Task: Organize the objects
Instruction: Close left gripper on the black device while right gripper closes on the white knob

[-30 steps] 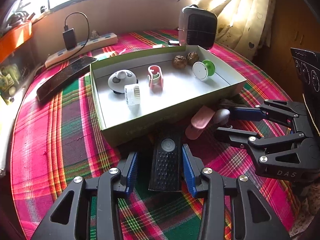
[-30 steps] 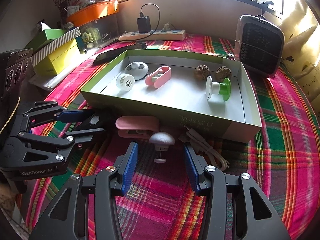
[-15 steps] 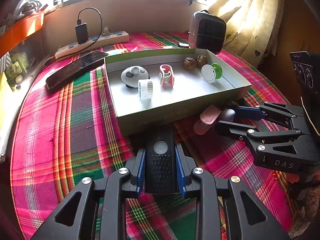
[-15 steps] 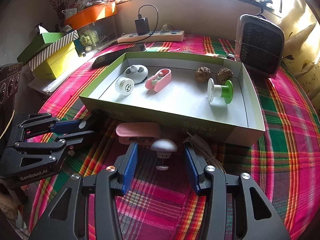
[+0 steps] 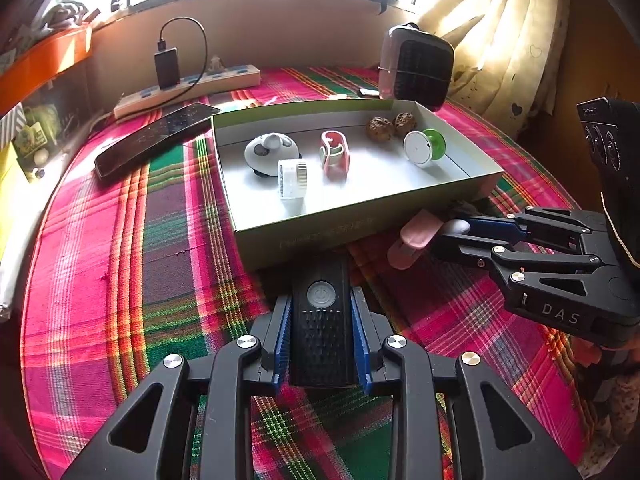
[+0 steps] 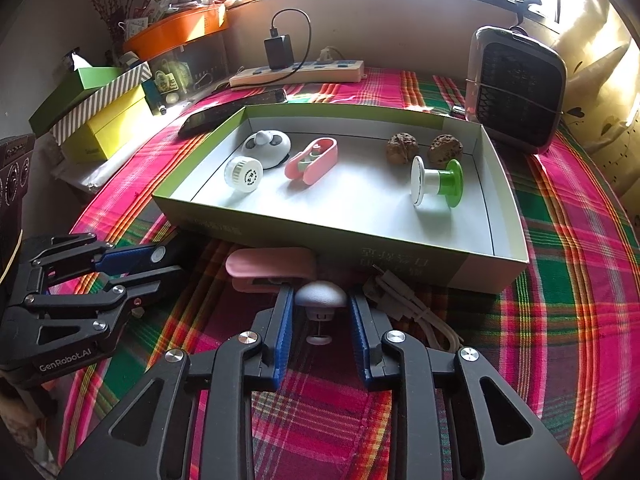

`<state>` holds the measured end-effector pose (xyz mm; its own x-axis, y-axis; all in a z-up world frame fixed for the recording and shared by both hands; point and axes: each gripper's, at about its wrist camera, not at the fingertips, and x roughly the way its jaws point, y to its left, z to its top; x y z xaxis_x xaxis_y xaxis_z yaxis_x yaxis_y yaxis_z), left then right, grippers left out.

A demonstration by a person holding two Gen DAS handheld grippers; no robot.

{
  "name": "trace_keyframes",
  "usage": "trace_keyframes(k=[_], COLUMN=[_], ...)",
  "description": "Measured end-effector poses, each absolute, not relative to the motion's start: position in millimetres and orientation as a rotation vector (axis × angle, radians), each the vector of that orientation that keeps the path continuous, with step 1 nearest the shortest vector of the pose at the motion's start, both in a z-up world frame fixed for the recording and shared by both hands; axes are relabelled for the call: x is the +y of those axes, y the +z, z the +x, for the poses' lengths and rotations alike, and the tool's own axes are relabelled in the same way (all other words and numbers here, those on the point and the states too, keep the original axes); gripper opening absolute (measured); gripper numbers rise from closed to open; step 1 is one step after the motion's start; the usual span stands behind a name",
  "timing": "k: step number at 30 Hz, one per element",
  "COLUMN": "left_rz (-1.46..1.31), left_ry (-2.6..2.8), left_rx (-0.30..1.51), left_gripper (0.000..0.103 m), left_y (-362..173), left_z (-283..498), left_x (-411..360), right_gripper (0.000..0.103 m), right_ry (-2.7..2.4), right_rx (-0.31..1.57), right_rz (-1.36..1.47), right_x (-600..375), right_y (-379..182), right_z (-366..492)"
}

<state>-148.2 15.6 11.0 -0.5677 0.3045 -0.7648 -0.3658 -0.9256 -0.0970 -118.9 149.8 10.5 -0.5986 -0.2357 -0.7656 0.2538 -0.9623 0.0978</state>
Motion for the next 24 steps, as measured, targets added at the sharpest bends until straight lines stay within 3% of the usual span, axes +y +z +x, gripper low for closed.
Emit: trace_keyframes(k=[24], left_rz=[-1.194], left_ry=[2.518], left_rx=[0.104], left_gripper=[0.025], left_y=[10.5], left_z=[-146.1], left_x=[16.5], right_gripper=[0.027], right_ry=[-2.583], right_rx=[0.03], right_rz=[1.235], right_x=[149.9], right_y=[10.9], right_z=[-114.6])
